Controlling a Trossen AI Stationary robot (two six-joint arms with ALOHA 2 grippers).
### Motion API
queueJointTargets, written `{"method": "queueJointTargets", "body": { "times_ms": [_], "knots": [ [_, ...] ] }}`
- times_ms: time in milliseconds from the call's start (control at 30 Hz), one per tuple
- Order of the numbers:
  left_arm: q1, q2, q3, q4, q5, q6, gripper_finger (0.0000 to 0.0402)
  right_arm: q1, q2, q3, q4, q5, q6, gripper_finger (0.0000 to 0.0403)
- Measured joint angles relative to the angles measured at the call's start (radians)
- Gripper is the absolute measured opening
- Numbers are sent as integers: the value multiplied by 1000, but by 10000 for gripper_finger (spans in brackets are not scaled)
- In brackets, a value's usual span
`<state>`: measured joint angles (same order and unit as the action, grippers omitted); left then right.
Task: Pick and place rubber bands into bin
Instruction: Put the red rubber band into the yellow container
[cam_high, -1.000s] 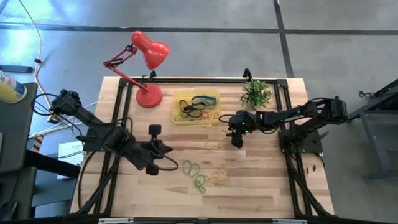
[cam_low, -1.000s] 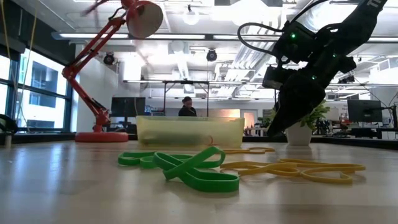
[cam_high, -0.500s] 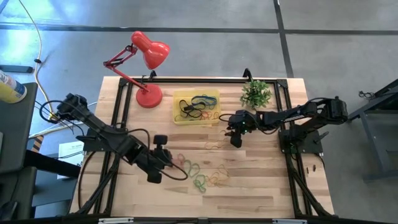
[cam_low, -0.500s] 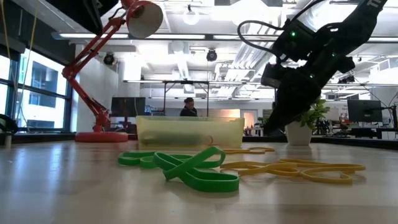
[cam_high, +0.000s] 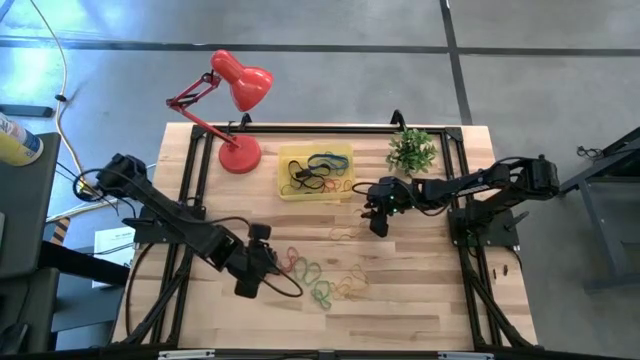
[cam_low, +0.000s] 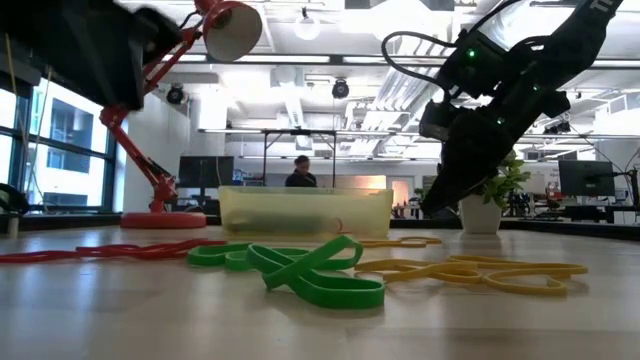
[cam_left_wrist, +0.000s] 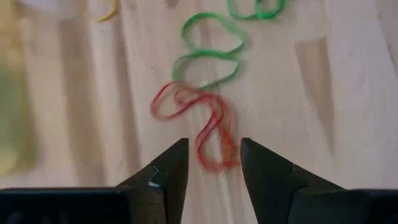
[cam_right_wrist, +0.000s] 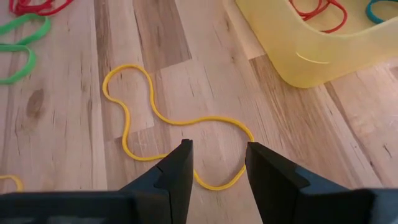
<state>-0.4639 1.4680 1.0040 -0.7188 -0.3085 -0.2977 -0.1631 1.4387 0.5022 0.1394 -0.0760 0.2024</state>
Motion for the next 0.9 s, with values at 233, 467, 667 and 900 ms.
{"method": "queueJointTargets", "body": {
  "times_ms": [233,467,667,900],
  "knots": [
    [51,105,-53,144,56,12,117,0,0,0,5,25,-4,138],
    [117,199,-54,147,105,11,81,0,0,0,2,25,-20,138],
    [185,232,-54,241,108,41,61,0,0,0,0,25,-27,138],
    [271,232,-54,257,106,111,68,0,0,0,-1,24,-33,138]
  ]
}}
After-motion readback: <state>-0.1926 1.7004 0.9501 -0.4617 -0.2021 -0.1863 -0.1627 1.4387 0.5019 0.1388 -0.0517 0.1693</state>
